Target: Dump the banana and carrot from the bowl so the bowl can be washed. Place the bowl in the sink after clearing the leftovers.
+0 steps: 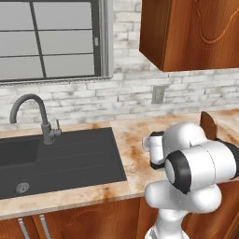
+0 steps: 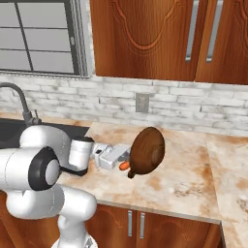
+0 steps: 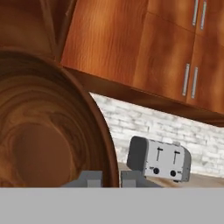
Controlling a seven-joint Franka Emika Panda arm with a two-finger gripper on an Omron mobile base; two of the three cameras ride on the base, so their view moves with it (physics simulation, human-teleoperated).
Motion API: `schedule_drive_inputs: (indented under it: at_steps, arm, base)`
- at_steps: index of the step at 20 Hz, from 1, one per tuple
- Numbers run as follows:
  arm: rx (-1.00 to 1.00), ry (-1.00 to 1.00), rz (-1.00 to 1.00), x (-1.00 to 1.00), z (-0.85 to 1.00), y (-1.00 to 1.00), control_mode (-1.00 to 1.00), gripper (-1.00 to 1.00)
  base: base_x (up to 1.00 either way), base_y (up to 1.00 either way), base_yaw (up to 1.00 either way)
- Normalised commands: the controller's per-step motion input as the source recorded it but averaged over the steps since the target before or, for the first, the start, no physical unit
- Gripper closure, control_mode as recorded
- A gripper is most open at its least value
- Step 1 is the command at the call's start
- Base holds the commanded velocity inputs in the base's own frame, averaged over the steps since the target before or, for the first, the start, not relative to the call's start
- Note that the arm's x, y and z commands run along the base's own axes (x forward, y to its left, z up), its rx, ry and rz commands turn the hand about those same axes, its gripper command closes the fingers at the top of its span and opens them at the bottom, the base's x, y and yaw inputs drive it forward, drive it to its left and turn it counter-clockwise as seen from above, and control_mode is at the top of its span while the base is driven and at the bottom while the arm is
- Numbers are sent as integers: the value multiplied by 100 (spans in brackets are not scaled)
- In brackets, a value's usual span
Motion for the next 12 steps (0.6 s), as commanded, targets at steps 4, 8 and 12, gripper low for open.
schedule_drive_inputs:
  at_steps: [4,8,12]
  arm:
    - [18,-20,-8,-43,83,-6,-100,100]
    - [46,-33,4,-55,53,13,-100,100]
    - [54,-27,21,-50,54,31,-100,100]
  base:
    - [0,0,0]
    - [0,0,0]
    - [0,0,0]
